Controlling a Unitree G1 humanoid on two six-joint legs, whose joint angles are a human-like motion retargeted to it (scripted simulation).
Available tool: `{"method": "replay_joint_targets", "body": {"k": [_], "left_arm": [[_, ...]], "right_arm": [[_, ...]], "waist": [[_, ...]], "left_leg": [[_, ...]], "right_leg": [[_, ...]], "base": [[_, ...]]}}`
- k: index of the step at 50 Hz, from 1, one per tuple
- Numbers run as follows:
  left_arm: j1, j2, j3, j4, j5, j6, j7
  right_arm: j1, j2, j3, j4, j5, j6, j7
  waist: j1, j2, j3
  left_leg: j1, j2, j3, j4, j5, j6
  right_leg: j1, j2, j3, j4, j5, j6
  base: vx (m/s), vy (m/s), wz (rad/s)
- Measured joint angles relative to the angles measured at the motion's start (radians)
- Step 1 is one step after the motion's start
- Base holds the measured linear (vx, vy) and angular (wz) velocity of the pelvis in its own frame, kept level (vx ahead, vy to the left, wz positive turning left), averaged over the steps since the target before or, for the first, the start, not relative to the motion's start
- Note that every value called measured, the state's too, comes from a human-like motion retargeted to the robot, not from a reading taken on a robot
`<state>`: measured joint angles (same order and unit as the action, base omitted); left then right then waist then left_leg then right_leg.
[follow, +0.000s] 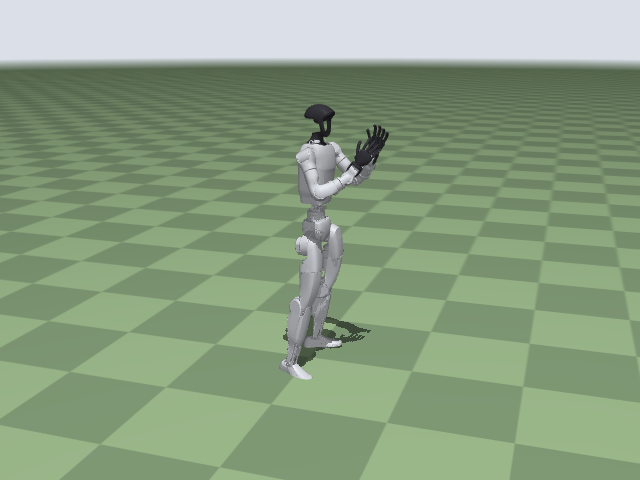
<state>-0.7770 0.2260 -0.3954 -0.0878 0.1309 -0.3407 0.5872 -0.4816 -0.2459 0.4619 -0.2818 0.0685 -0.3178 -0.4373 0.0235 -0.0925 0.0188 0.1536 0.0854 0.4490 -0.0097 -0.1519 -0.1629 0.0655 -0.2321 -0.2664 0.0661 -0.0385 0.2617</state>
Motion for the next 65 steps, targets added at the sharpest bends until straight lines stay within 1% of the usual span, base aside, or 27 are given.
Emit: {"method": "replay_joint_targets", "body": {"k": [3, 6, 9, 12, 15, 17, 20, 23, 26, 30, 33, 35, 38, 40, 43, 45, 48, 52, 55, 57, 60, 65], "left_arm": [[0.006, 0.031, 0.004, 0.089, -0.016, 0.0, 0.003], [0.098, 0.062, -0.022, 0.131, -0.082, -0.015, -0.046], [0.212, 0.076, -0.055, 0.11, -0.139, -0.039, -0.109], [0.26, 0.064, -0.059, 0.041, -0.126, -0.053, -0.121], [0.206, 0.041, -0.028, -0.057, -0.041, -0.043, -0.072], [0.134, 0.029, -0.001, -0.116, 0.023, -0.03, -0.044], [0.039, 0.019, 0.021, -0.178, 0.084, -0.017, -0.006], [0.027, 0.021, 0.02, -0.189, 0.086, -0.023, 0.014], [0.106, 0.04, 0.007, -0.152, 0.037, -0.038, 0.004], [0.259, 0.065, -0.048, -0.061, -0.096, -0.061, -0.08], [0.302, 0.066, -0.075, -0.045, -0.142, -0.078, -0.126], [0.283, 0.058, -0.067, -0.08, -0.107, -0.087, -0.102], [0.193, 0.035, -0.016, -0.173, 0.007, -0.072, -0.041], [0.126, 0.019, 0.022, -0.236, 0.073, -0.05, -0.015], [0.07, 0.009, 0.056, -0.321, 0.125, -0.034, 0.004], [0.083, 0.017, 0.065, -0.363, 0.131, -0.043, 0.008], [0.18, 0.058, 0.061, -0.367, 0.097, -0.068, 0.002], [0.328, 0.119, -0.006, -0.255, -0.003, -0.083, -0.06], [0.378, 0.132, -0.068, -0.18, -0.086, -0.097, -0.127], [0.372, 0.12, -0.08, -0.189, -0.084, -0.114, -0.113], [0.31, 0.093, -0.052, -0.258, -0.003, -0.12, -0.045], [0.144, 0.068, 0.031, -0.37, 0.142, -0.064, 0.02]], "right_arm": [[-0.06, 0.023, -0.039, -0.103, -0.059, -0.01, -0.019], [-0.174, 0.049, -0.075, -0.135, -0.093, -0.003, -0.055], [-0.246, 0.053, -0.083, -0.108, -0.107, 0.004, -0.09], [-0.218, 0.037, -0.065, -0.04, -0.105, 0.007, -0.097], [-0.114, 0.019, -0.025, 0.059, -0.065, 0.021, -0.053], [-0.05, 0.017, 0.002, 0.118, -0.019, 0.03, 0.006], [-0.012, 0.018, 0.025, 0.138, 0.003, 0.028, 0.054], [-0.06, 0.029, 0.004, 0.044, -0.031, 0.007, 0.024], [-0.159, 0.045, -0.057, -0.089, -0.062, -0.014, -0.03], [-0.263, 0.051, -0.116, -0.245, -0.045, -0.049, -0.078], [-0.234, 0.024, -0.109, -0.289, -0.03, -0.069, -0.071], [-0.167, -0.006, -0.086, -0.26, -0.044, -0.066, -0.065], [-0.045, -0.034, -0.022, -0.113, -0.036, -0.025, -0.024], [0.013, -0.028, 0.018, 0.005, 0.014, 0.008, 0.034], [0.033, -0.003, 0.049, 0.071, 0.061, 0.018, 0.076], [0.01, 0.007, 0.047, 0.024, 0.042, -0.001, 0.057], [-0.079, 0.014, -0.005, -0.123, -0.027, -0.034, 0.008], [-0.224, 0.008, -0.089, -0.298, -0.135, -0.062, -0.064], [-0.274, -0.011, -0.104, -0.373, -0.207, -0.075, -0.106], [-0.252, -0.028, -0.089, -0.372, -0.231, -0.08, -0.119], [-0.15, -0.047, -0.045, -0.294, -0.213, -0.072, -0.111], [0.052, -0.043, 0.047, -0.074, -0.001, -0.029, 0.026]], "waist": [[0.0, 0.008, -0.009], [0.007, 0.017, -0.014], [0.01, 0.019, -0.012], [0.006, 0.017, -0.005], [-0.004, 0.016, 0.002], [-0.012, 0.016, 0.004], [-0.02, 0.019, 0.002], [-0.022, 0.024, -0.005], [-0.018, 0.027, -0.011], [-0.015, 0.022, -0.01], [-0.016, 0.014, -0.006], [-0.015, 0.01, -0.004], [-0.012, 0.006, -0.004], [-0.011, 0.005, -0.004], [-0.01, 0.007, -0.005], [-0.009, 0.009, -0.008], [-0.009, 0.013, -0.016], [-0.007, 0.011, -0.022], [-0.006, 0.005, -0.024], [-0.005, 0.002, -0.024], [0.002, -0.001, -0.024], [0.014, 0.001, -0.024]], "left_leg": [[0.001, 0.001, 0.011, -0.004, 0.002, 0.007], [0.005, 0.008, 0.035, -0.005, -0.001, 0.018], [0.009, 0.014, 0.055, -0.003, -0.005, 0.024], [0.011, 0.014, 0.058, -0.002, -0.007, 0.022], [0.011, 0.01, 0.047, 0.0, -0.009, 0.014], [0.011, 0.007, 0.038, 0.001, -0.009, 0.009], [0.008, 0.005, 0.032, 0.001, -0.008, 0.005], [0.006, 0.009, 0.039, 0.0, -0.007, 0.008], [0.006, 0.014, 0.053, -0.002, -0.006, 0.015], [0.008, 0.017, 0.064, -0.004, -0.005, 0.024], [0.008, 0.017, 0.059, -0.003, -0.006, 0.022], [0.008, 0.017, 0.051, -0.002, -0.007, 0.017], [0.009, 0.014, 0.039, 0.001, -0.01, 0.008], [0.01, 0.011, 0.032, 0.003, -0.012, 0.004], [0.009, 0.011, 0.032, 0.005, -0.014, 0.003], [0.008, 0.013, 0.037, 0.005, -0.014, 0.005], [0.005, 0.017, 0.048, 0.003, -0.012, 0.01], [0.003, 0.019, 0.058, 0.0, -0.009, 0.017], [-0.001, 0.019, 0.055, 0.002, -0.008, 0.018], [-0.003, 0.018, 0.05, 0.003, -0.008, 0.016], [-0.005, 0.017, 0.039, 0.005, -0.01, 0.009], [-0.003, 0.015, 0.025, 0.007, -0.013, -0.001]], "right_leg": [[-0.007, 0.005, 0.011, -0.004, 0.002, 0.0], [-0.016, 0.016, 0.035, -0.013, 0.01, 0.0], [-0.021, 0.026, 0.053, -0.021, 0.016, 0.0], [-0.02, 0.027, 0.056, -0.022, 0.017, 0.0], [-0.014, 0.018, 0.046, -0.017, 0.012, 0.0], [-0.009, 0.013, 0.037, -0.012, 0.008, 0.0], [-0.008, 0.01, 0.03, -0.01, 0.006, 0.0], [-0.015, 0.015, 0.038, -0.013, 0.009, 0.0], [-0.024, 0.024, 0.051, -0.018, 0.013, 0.0], [-0.028, 0.031, 0.061, -0.023, 0.016, 0.0], [-0.024, 0.03, 0.055, -0.022, 0.013, 0.0], [-0.019, 0.027, 0.048, -0.02, 0.01, 0.0], [-0.01, 0.021, 0.035, -0.017, 0.005, 0.0], [-0.004, 0.016, 0.028, -0.014, 0.002, 0.0], [-0.004, 0.015, 0.028, -0.012, 0.001, 0.0], [-0.009, 0.018, 0.033, -0.013, 0.003, 0.0], [-0.019, 0.025, 0.045, -0.016, 0.007, 0.0], [-0.028, 0.03, 0.054, -0.019, 0.009, 0.0], [-0.03, 0.03, 0.052, -0.021, 0.009, 0.0], [-0.027, 0.027, 0.046, -0.02, 0.008, 0.0], [-0.021, 0.024, 0.035, -0.018, 0.006, 0.0], [-0.01, 0.018, 0.019, -0.014, 0.001, 0.0]], "base": [[0.0, -0.02, -0.17], [0.0, -0.04, -0.43], [0.01, -0.03, -0.35], [0.0, 0.0, 0.0], [0.01, 0.02, 0.15], [0.01, 0.03, 0.25], [0.0, 0.01, 0.06], [0.0, -0.01, -0.06], [0.0, -0.04, -0.25], [0.0, -0.02, -0.11], [0.0, 0.0, 0.0], [0.02, 0.02, 0.21], [0.02, 0.03, 0.23], [0.01, 0.02, 0.1], [0.0, 0.0, 0.0], [0.0, 0.0, 0.0], [0.0, -0.03, -0.2], [0.0, -0.01, -0.05], [0.0, 0.0, 0.0], [0.0, 0.0, 0.0], [0.01, 0.02, 0.19], [0.0, 0.01, 0.08]]}}
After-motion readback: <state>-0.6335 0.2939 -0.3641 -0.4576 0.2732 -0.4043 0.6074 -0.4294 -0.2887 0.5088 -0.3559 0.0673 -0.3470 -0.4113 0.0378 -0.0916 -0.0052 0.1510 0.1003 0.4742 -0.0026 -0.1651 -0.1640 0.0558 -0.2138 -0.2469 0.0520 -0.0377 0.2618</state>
